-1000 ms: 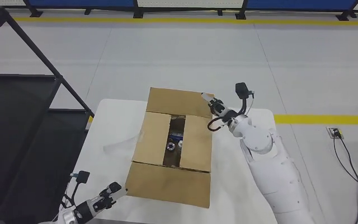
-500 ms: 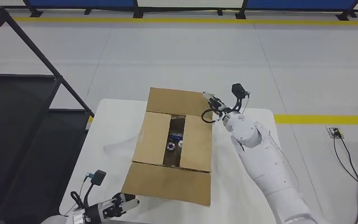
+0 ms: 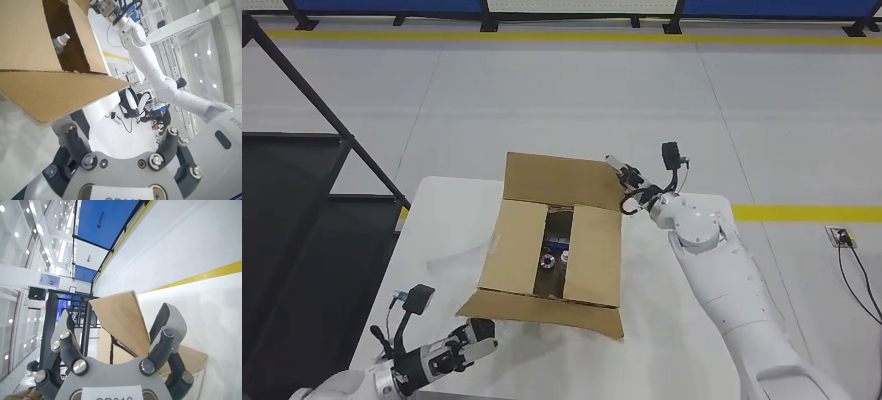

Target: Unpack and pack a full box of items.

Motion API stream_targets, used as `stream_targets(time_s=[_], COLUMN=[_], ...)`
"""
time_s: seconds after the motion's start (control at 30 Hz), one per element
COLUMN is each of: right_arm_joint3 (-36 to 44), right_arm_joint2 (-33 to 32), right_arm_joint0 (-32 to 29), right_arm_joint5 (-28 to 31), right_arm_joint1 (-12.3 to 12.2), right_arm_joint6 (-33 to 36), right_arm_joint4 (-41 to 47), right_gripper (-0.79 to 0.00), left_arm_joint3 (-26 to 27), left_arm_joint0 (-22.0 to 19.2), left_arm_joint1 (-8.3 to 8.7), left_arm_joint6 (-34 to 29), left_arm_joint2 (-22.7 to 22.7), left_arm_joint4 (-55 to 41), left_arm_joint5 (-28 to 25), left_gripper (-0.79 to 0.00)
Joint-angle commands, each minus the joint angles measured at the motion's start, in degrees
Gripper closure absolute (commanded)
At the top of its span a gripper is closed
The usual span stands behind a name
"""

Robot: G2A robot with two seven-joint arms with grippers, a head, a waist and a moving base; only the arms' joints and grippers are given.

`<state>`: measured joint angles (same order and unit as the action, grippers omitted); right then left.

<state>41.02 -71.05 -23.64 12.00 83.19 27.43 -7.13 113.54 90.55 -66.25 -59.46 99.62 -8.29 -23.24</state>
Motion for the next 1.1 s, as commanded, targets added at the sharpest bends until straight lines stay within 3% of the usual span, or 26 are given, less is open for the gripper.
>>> stream_targets(time_s=[0.0, 0.3, 0.53, 0.7, 0.9, 1.07], right_arm_joint3=[0.79, 7.7, 15.61, 20.76, 25.49, 27.05], right_arm_joint2=[-0.75, -4.53, -6.14, -6.97, -6.68, -3.46], right_arm_joint0=[-0.24, -2.27, -4.53, -6.56, -8.43, -7.9], right_arm_joint5=[0.94, 1.8, -1.77, -4.71, -11.91, -20.1], right_arm_joint1=[-0.31, -2.04, -3.36, -4.25, -5.33, -5.66], right_arm_joint6=[1.31, 9.66, 19.04, 21.98, 28.65, 31.15], right_arm_joint4=[0.66, 4.12, 5.98, 4.86, 3.04, -2.64], right_gripper=[-0.785, -0.785, -0.785, -0.785, -0.785, -0.785], left_arm_joint3=[0.51, 2.1, -0.67, -2.92, -6.61, -7.34], left_arm_joint0=[-0.79, -5.13, -11.18, -14.47, -19.01, -19.82], left_arm_joint1=[0.0, -0.22, -0.41, -0.5, -0.8, -0.86], left_arm_joint6=[2.43, 12.8, 18.09, 19.95, 22.21, 22.85], left_arm_joint2=[-0.66, -4.82, -9.9, -12.9, -16.54, -17.31], left_arm_joint4=[0.38, 2.74, 6.79, 10.03, 11.36, 11.03], left_arm_joint5=[1.24, 7.51, 12.58, 14.21, 16.51, 16.82], left_gripper=[-0.785, -0.785, -0.785, -0.785, -0.785, -0.785])
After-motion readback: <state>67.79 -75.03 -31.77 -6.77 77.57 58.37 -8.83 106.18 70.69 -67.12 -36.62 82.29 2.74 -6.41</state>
